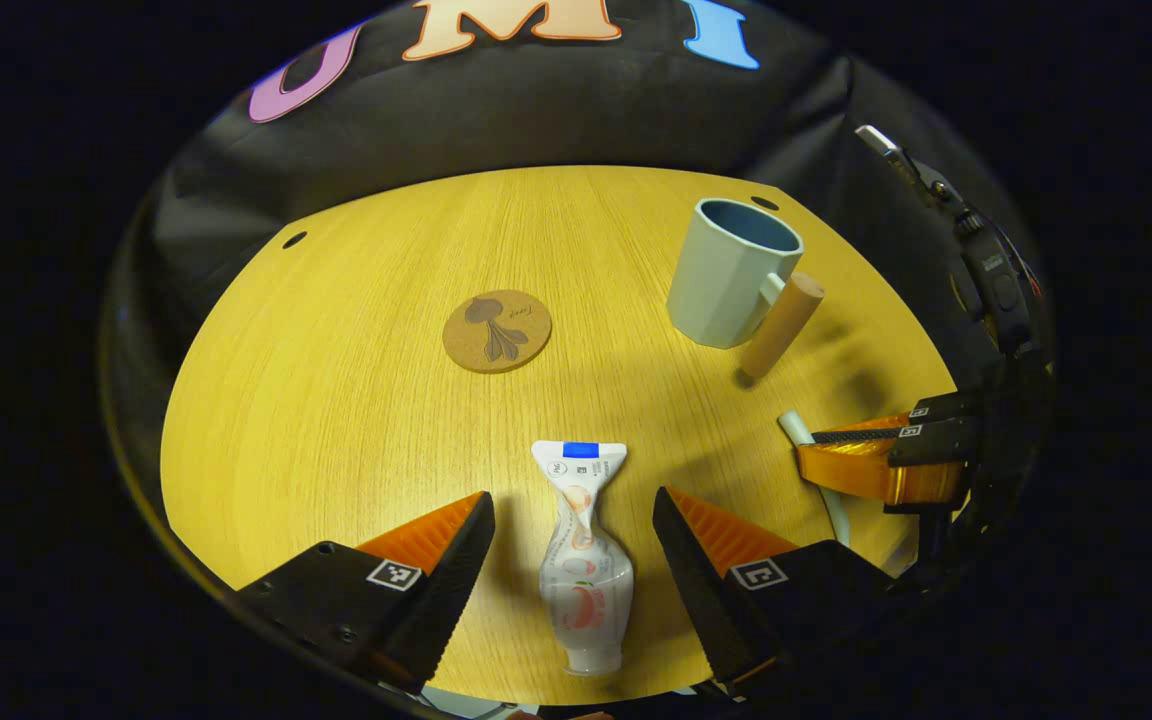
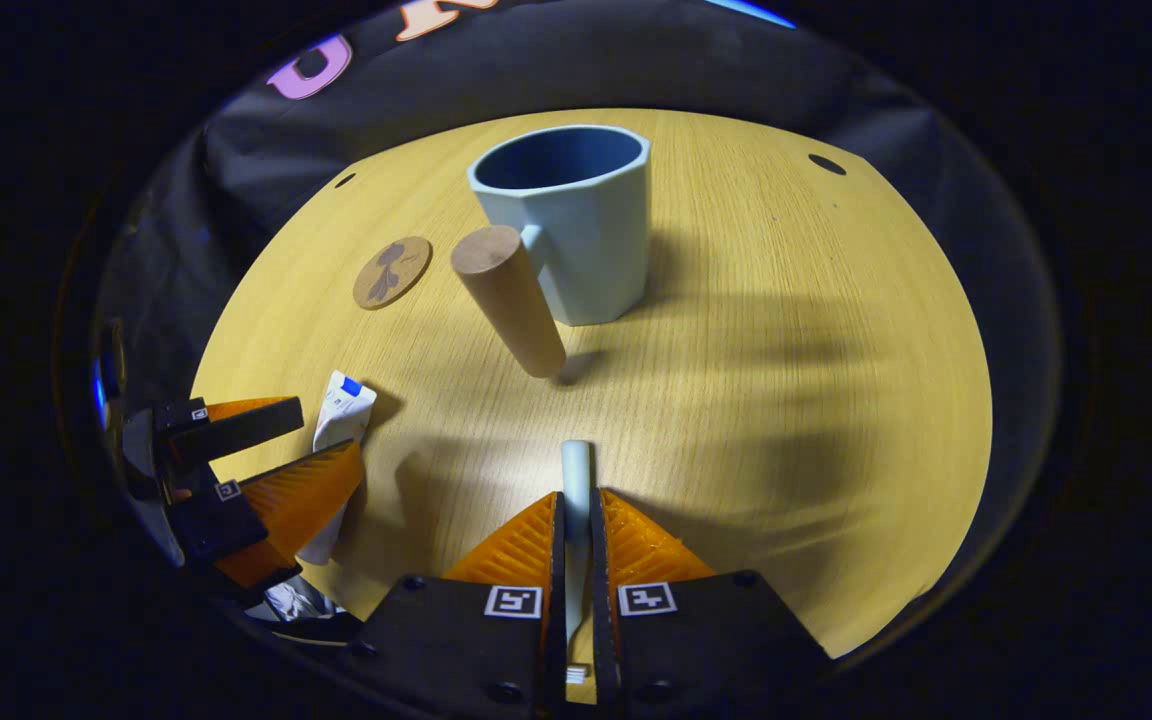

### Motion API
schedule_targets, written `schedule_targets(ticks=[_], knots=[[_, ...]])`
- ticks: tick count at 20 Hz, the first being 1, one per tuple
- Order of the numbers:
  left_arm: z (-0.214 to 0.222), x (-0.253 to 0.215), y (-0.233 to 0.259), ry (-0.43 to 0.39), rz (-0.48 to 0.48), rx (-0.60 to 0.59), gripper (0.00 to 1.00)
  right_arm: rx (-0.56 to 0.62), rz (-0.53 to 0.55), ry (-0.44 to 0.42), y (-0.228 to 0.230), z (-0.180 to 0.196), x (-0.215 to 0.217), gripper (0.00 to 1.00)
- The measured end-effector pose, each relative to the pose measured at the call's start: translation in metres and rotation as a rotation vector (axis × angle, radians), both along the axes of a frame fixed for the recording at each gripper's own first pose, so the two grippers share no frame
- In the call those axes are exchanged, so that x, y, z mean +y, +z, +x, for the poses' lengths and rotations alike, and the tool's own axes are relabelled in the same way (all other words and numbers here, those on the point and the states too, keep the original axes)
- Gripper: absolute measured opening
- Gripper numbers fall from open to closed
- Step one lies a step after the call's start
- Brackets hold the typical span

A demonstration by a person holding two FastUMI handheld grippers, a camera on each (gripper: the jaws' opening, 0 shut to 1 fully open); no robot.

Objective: Put the toothbrush and toothpaste on the desktop into the cup, then pick up the cup and place it on the coaster on the desktop.

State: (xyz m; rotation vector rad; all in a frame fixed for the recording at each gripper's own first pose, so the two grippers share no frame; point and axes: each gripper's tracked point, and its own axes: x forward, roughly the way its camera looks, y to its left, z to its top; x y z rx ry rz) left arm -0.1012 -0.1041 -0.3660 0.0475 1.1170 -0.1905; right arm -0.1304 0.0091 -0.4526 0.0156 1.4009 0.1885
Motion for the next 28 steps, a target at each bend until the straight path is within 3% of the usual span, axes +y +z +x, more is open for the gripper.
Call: schedule_targets(ticks=[2, 5, 9, 13, 15, 17, 22, 28], knots=[[-0.003, 0.001, -0.004, 0.026, 0.008, 0.029, 0.94, -0.023, -0.013, 0.042, 0.000, 0.000, 0.000, 0.14], [-0.008, 0.003, -0.013, 0.052, 0.031, 0.042, 0.83, -0.054, -0.017, 0.091, 0.000, 0.000, 0.001, 0.14], [-0.007, 0.001, -0.013, 0.053, 0.033, 0.047, 0.72, -0.058, 0.007, 0.089, 0.000, -0.001, 0.001, 0.14], [0.000, -0.002, -0.017, 0.069, 0.025, 0.063, 0.30, -0.046, 0.025, 0.069, -0.002, 0.001, -0.001, 0.14], [0.000, -0.003, -0.016, 0.045, 0.026, 0.062, 0.17, -0.040, 0.024, 0.045, -0.002, 0.000, -0.002, 0.14], [0.001, -0.002, -0.015, 0.017, 0.020, 0.053, 0.12, -0.039, 0.024, 0.033, -0.002, 0.001, 0.000, 0.14], [0.001, -0.001, -0.013, -0.063, -0.029, 0.057, 0.10, -0.030, 0.082, -0.056, 0.000, 0.001, 0.006, 0.13], [0.001, -0.001, -0.012, -0.080, -0.087, 0.056, 0.10, -0.072, 0.178, -0.181, 0.017, 0.002, 0.009, 0.13]])
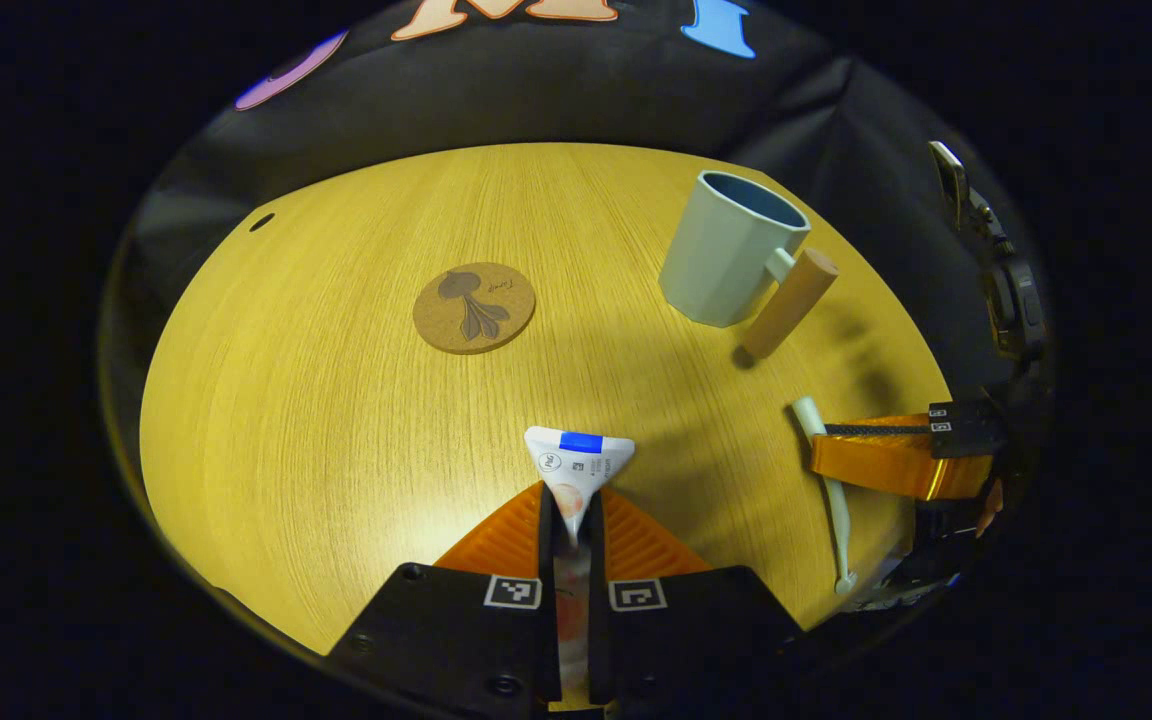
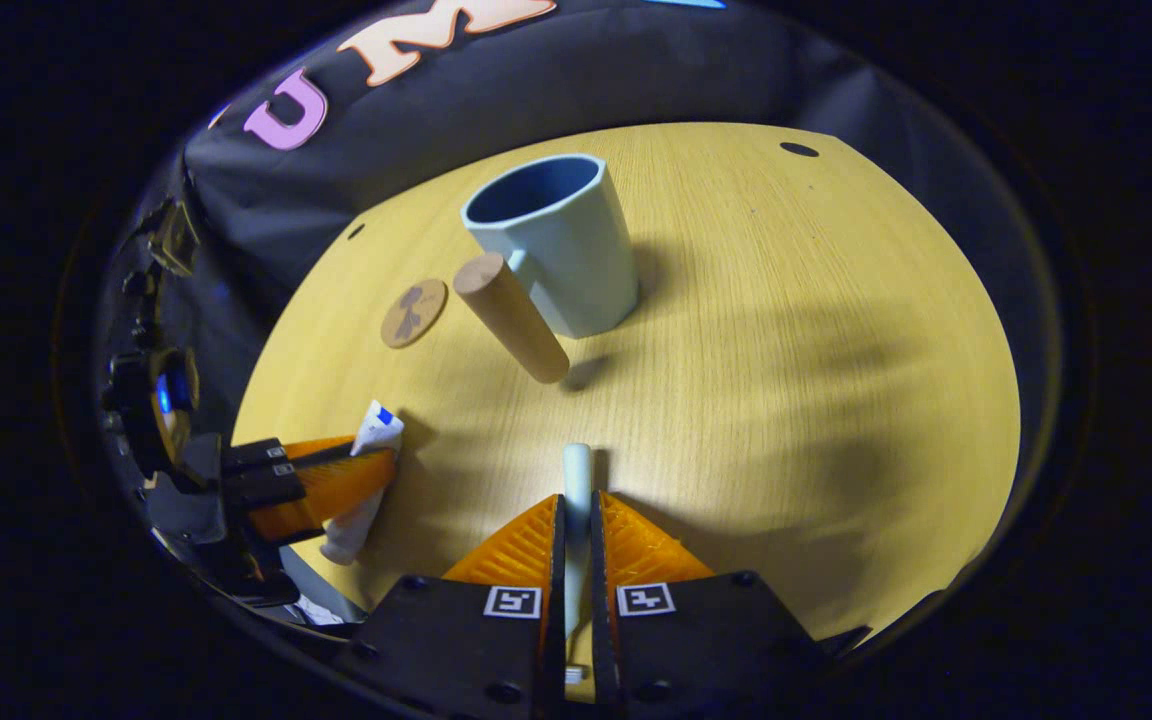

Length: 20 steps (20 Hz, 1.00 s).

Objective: Put the toothbrush and toothpaste on the desktop into the cup, then pick up the cup and place it on the coaster on the desktop.

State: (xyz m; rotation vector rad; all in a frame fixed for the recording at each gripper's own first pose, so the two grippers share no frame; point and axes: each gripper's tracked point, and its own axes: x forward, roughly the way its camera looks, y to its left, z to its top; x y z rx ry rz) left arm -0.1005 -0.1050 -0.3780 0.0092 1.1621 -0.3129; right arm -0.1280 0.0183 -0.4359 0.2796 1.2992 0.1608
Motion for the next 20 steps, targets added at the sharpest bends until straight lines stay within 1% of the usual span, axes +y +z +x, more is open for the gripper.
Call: schedule_targets(ticks=[3, 9, 14, 20], knots=[[0.001, 0.000, 0.000, -0.007, -0.020, 0.008, 0.10, -0.062, 0.044, -0.036, 0.021, 0.016, 0.002, 0.13], [0.000, 0.000, 0.000, 0.003, -0.041, 0.009, 0.10, -0.261, 0.142, -0.090, 0.076, 0.067, 0.014, 0.13], [0.001, 0.000, 0.001, 0.006, -0.059, 0.011, 0.10, -0.344, 0.183, -0.102, 0.108, 0.096, 0.021, 0.13], [0.001, 0.000, 0.001, 0.013, -0.088, 0.008, 0.10, -0.408, 0.227, -0.121, 0.143, 0.122, 0.028, 0.13]])
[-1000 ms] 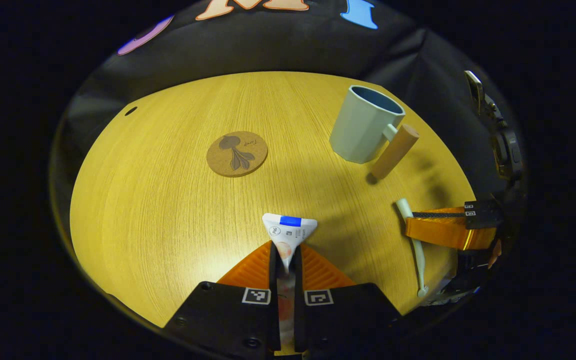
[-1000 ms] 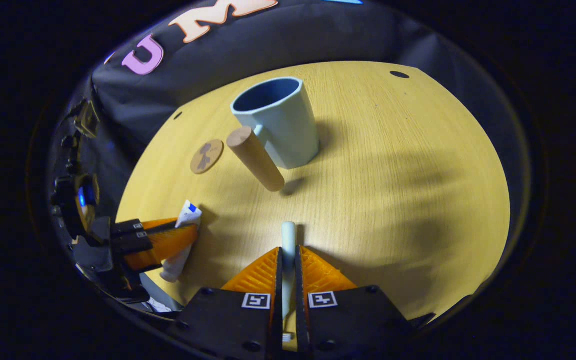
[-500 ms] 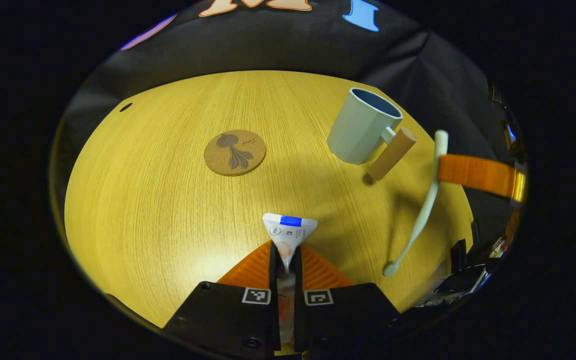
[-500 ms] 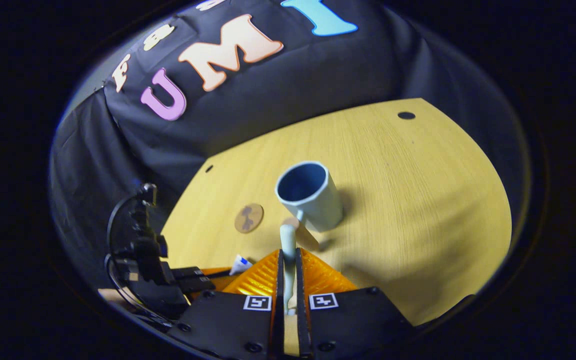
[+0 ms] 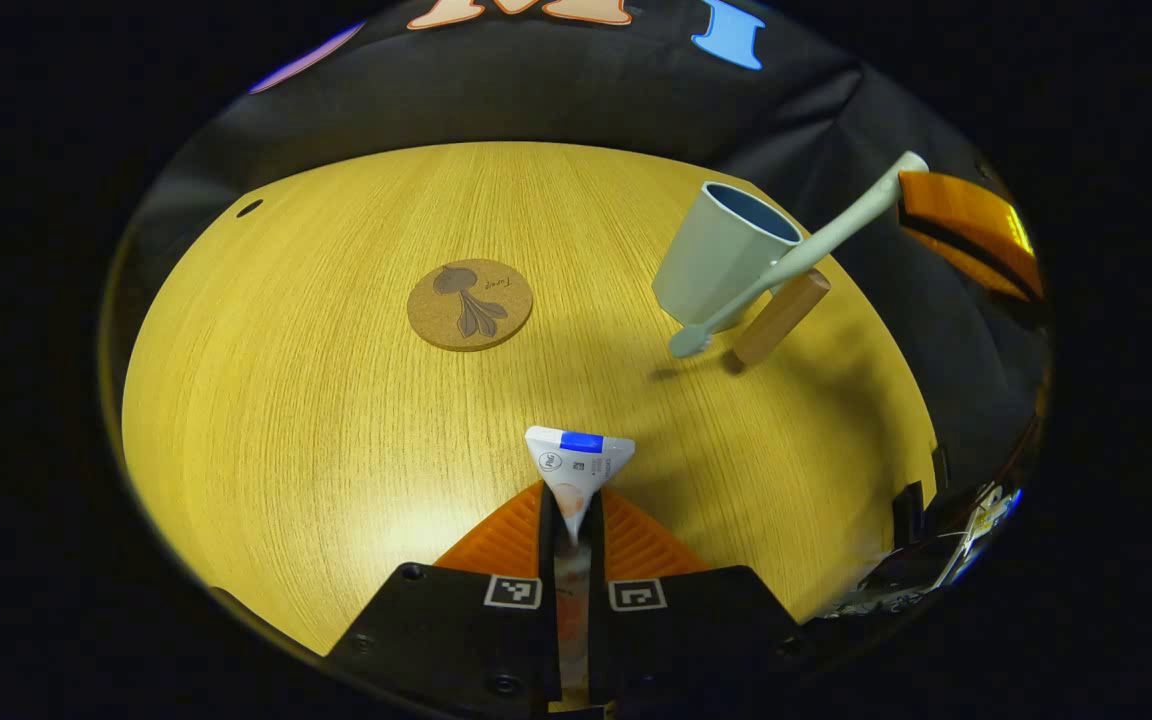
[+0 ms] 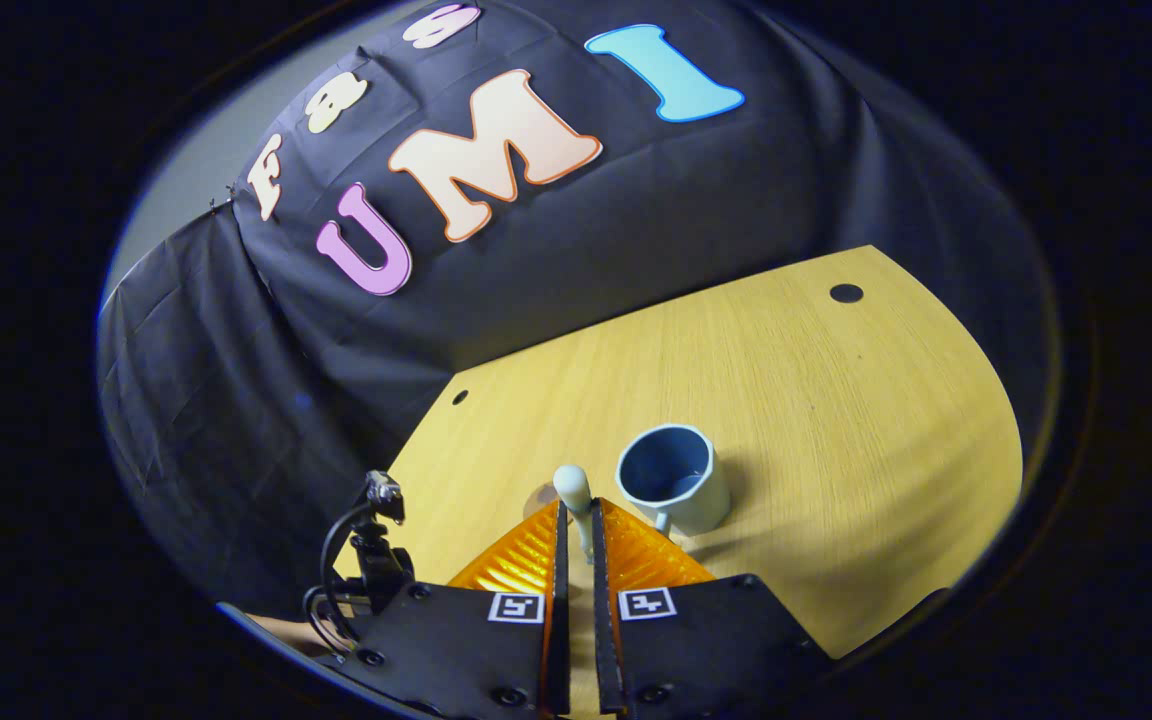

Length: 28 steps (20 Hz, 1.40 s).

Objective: Put the toothbrush and toothpaste on the desktop into the cup, then pick up the cup and place it on the coaster on the desktop.

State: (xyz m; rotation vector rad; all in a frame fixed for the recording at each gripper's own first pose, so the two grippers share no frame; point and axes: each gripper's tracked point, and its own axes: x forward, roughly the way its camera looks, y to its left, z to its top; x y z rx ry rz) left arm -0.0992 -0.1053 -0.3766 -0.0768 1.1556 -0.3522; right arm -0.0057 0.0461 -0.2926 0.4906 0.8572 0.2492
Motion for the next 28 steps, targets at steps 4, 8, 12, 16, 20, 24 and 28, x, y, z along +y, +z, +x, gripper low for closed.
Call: schedule_targets(ticks=[4, 8, 12, 16, 20, 24, 28], knots=[[0.000, 0.000, 0.000, 0.008, -0.019, 0.001, 0.10, -0.054, 0.004, -0.008, 0.023, 0.019, -0.002, 0.13], [0.000, 0.000, 0.001, 0.015, -0.035, 0.005, 0.10, -0.111, -0.002, -0.038, 0.045, 0.044, -0.011, 0.12], [0.000, 0.000, 0.001, 0.017, -0.046, 0.007, 0.10, -0.150, -0.047, -0.065, 0.054, 0.067, -0.029, 0.12], [0.001, 0.000, 0.002, 0.030, -0.064, 0.005, 0.10, -0.128, -0.106, -0.081, 0.034, 0.070, -0.042, 0.13], [0.001, 0.001, 0.002, 0.037, -0.074, 0.005, 0.10, -0.091, -0.160, -0.058, 0.013, 0.070, -0.044, 0.17], [0.001, 0.000, 0.001, 0.040, -0.074, 0.004, 0.10, -0.037, -0.188, -0.042, -0.007, 0.062, -0.041, 0.13], [0.001, 0.000, 0.002, 0.053, -0.087, 0.000, 0.10, 0.004, -0.201, -0.046, -0.018, 0.054, -0.046, 0.13]])
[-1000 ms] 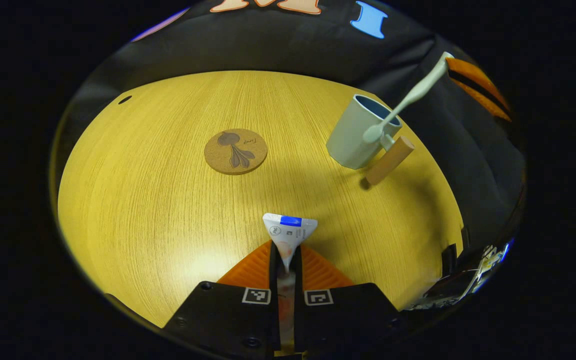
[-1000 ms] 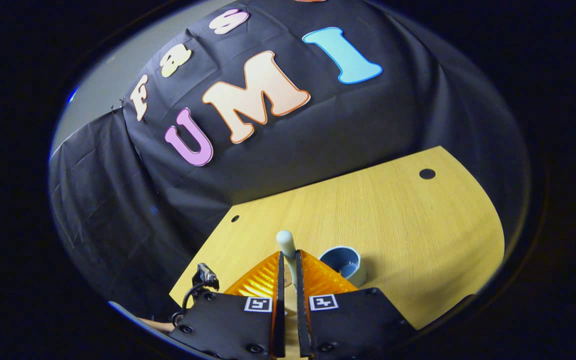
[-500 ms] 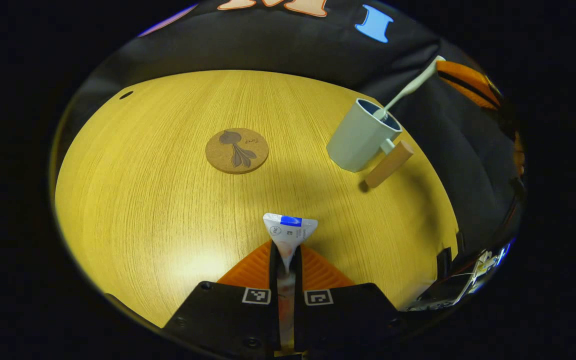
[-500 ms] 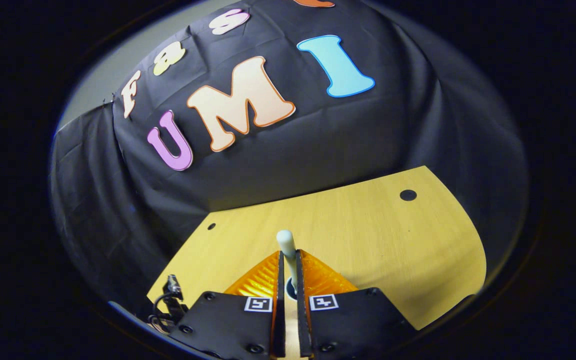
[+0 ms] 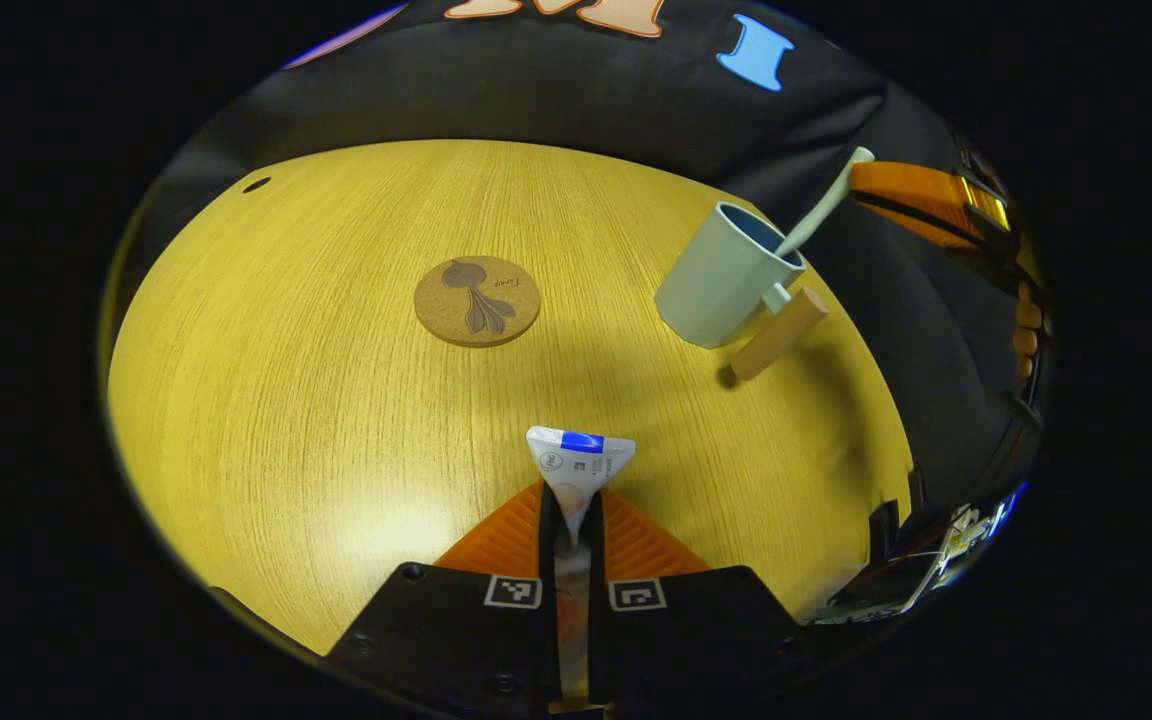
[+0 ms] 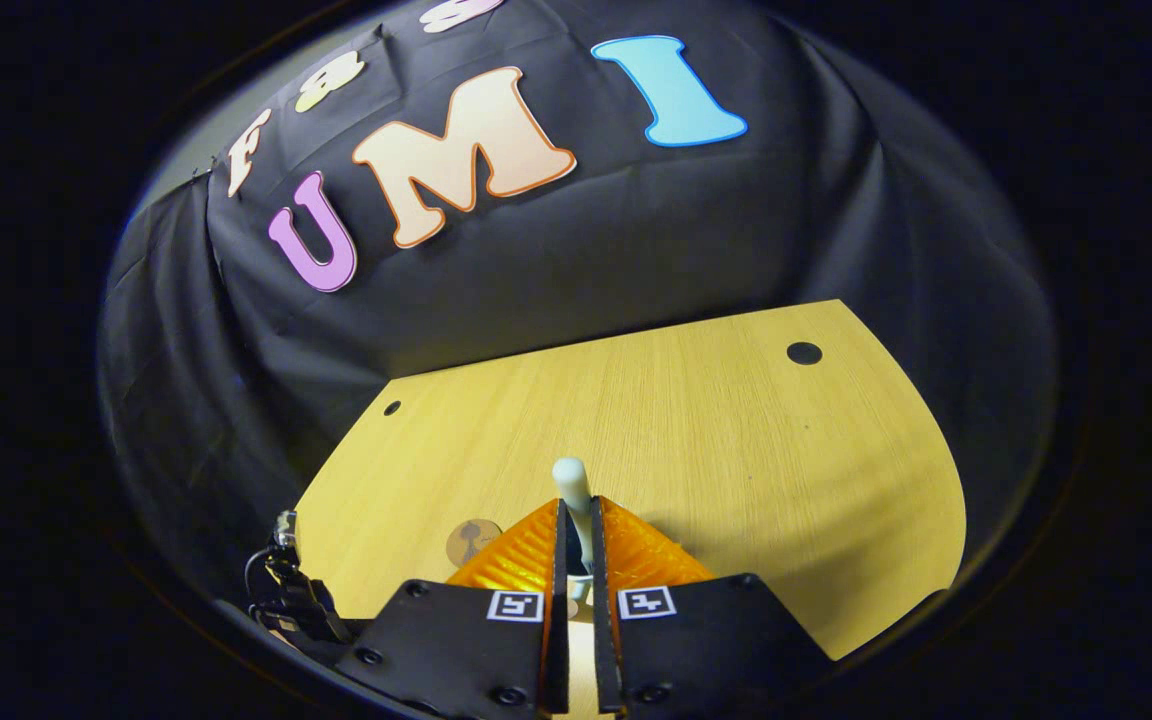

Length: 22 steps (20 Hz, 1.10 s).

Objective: Put the toothbrush and toothpaste on the desktop into the cup, then pick up the cup and place it on the coaster on the desktop.

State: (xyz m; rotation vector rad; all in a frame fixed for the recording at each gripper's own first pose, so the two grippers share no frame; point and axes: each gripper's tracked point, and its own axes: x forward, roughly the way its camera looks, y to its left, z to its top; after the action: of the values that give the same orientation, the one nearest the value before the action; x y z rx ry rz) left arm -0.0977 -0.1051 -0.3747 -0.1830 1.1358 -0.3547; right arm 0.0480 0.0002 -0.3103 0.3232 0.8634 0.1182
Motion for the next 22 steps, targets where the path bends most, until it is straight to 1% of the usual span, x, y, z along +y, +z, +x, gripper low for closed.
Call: schedule_targets(ticks=[1, 2, 3, 4, 5, 6, 7, 8, 9, 10, 11, 12, 14, 17, 19, 22], knots=[[0.000, 0.000, 0.000, 0.004, -0.003, -0.001, 0.10, 0.004, 0.017, -0.004, 0.000, -0.002, 0.002, 0.13], [0.001, 0.000, 0.000, 0.010, -0.006, -0.001, 0.09, 0.014, 0.027, -0.006, -0.001, -0.004, 0.003, 0.09], [0.000, 0.000, 0.001, 0.015, -0.009, -0.003, 0.10, 0.018, 0.027, -0.005, -0.001, -0.003, 0.001, 0.13], [0.000, 0.001, 0.002, 0.017, -0.010, -0.004, 0.10, 0.019, 0.024, -0.008, -0.002, -0.005, 0.000, 0.33], [0.000, 0.000, 0.001, 0.019, -0.011, -0.005, 0.10, 0.018, 0.023, -0.009, -0.001, -0.008, -0.002, 0.42], [0.001, 0.001, 0.001, 0.024, -0.013, -0.006, 0.10, 0.020, 0.024, -0.012, -0.002, -0.010, -0.002, 0.64], [0.001, 0.001, 0.001, 0.030, -0.017, -0.007, 0.10, 0.022, 0.025, -0.014, 0.000, -0.013, -0.004, 0.64], [0.002, 0.001, 0.001, 0.037, -0.022, -0.008, 0.10, 0.026, 0.023, -0.016, -0.002, -0.016, -0.005, 0.89], [0.003, 0.001, 0.002, 0.038, -0.029, -0.009, 0.10, 0.032, 0.021, -0.017, -0.004, -0.020, -0.007, 0.92], [0.003, 0.000, 0.002, 0.049, -0.036, -0.003, 0.10, 0.038, 0.022, -0.017, -0.006, -0.023, -0.009, 0.92], [0.003, 0.000, 0.003, 0.052, -0.043, 0.005, 0.07, 0.046, 0.023, -0.018, -0.006, -0.028, -0.012, 0.92], [0.005, 0.000, 0.003, 0.049, -0.048, 0.004, 0.07, 0.055, 0.021, -0.022, -0.009, -0.032, -0.015, 0.92], [0.006, 0.003, 0.004, 0.036, -0.032, 0.003, 0.05, 0.070, 0.020, -0.034, -0.012, -0.040, -0.022, 0.93], [0.025, 0.008, 0.022, 0.031, -0.004, -0.100, 0.03, 0.082, 0.030, -0.061, -0.014, -0.050, -0.032, 0.93], [0.041, 0.000, 0.044, 0.044, -0.038, -0.177, 0.02, 0.089, 0.036, -0.078, -0.015, -0.059, -0.040, 0.93], [0.065, -0.013, 0.074, 0.061, -0.104, -0.234, 0.02, 0.099, 0.041, -0.084, -0.020, -0.072, -0.043, 0.93]])
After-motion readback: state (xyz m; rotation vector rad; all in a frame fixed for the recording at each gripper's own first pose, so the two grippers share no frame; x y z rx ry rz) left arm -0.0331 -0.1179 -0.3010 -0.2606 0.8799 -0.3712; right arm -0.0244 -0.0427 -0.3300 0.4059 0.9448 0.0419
